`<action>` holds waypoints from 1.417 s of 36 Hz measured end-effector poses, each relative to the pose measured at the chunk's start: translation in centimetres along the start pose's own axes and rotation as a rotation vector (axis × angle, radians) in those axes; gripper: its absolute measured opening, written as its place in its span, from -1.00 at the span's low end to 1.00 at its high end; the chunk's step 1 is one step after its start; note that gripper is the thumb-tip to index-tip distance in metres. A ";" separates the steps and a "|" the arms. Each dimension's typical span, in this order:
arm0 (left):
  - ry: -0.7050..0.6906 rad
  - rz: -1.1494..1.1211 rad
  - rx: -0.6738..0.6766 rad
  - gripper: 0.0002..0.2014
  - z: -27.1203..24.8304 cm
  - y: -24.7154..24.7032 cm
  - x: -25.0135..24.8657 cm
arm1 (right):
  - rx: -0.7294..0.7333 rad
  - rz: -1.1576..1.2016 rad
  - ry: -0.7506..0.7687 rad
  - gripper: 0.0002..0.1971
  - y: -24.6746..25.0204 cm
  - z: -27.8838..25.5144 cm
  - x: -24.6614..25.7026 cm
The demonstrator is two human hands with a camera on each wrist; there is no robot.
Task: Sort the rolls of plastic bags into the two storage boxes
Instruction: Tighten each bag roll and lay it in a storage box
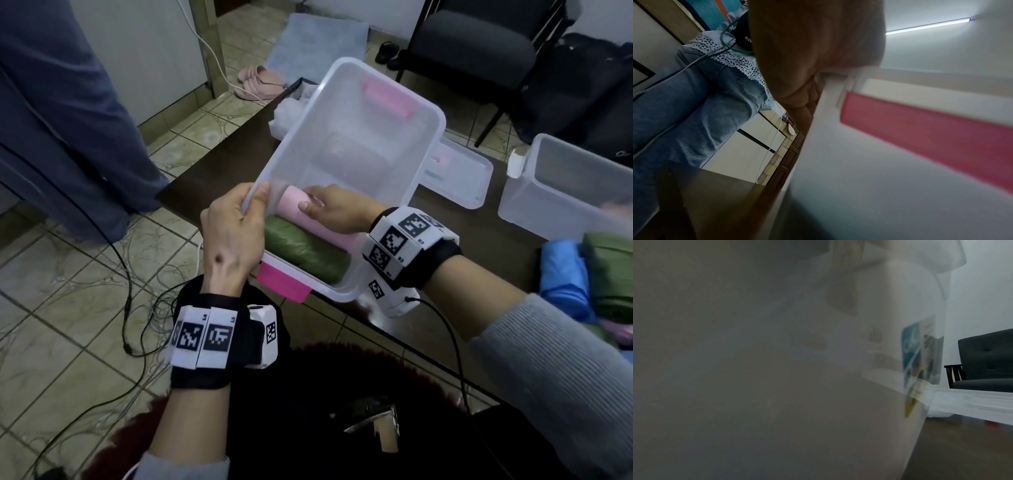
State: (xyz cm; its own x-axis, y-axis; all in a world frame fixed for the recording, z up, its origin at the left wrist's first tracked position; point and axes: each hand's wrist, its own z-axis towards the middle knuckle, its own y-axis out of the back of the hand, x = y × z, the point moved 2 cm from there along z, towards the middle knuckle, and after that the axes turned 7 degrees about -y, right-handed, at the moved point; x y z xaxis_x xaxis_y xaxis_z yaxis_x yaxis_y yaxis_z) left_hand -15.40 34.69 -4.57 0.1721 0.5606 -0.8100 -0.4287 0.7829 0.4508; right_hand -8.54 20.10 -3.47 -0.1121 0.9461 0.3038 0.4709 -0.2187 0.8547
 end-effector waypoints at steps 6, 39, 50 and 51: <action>0.030 0.022 0.022 -0.67 0.4 -0.2 0.3 | -0.435 0.062 0.240 -0.60 1.1 -1.0 0.2; -0.080 0.303 -0.019 -0.60 2.6 -2.5 -6.0 | -0.458 0.860 -0.310 -0.56 -1.0 -5.6 -12.5; -0.348 -0.015 0.540 -0.63 -7.3 -15.4 -13.0 | -0.787 0.401 -0.829 -0.61 1.5 -12.7 -26.1; -0.323 0.010 0.630 -0.60 -8.5 -16.7 -12.4 | -0.820 0.360 -0.888 -0.59 2.0 -13.4 -27.2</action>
State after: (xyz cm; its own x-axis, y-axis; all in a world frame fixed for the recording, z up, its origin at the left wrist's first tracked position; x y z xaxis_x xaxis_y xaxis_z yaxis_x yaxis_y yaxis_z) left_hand -17.91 12.34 -5.24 0.4671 0.5439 -0.6971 0.1464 0.7300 0.6676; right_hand -16.24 -9.23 -4.39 0.6849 0.5663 0.4585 -0.3640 -0.2792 0.8886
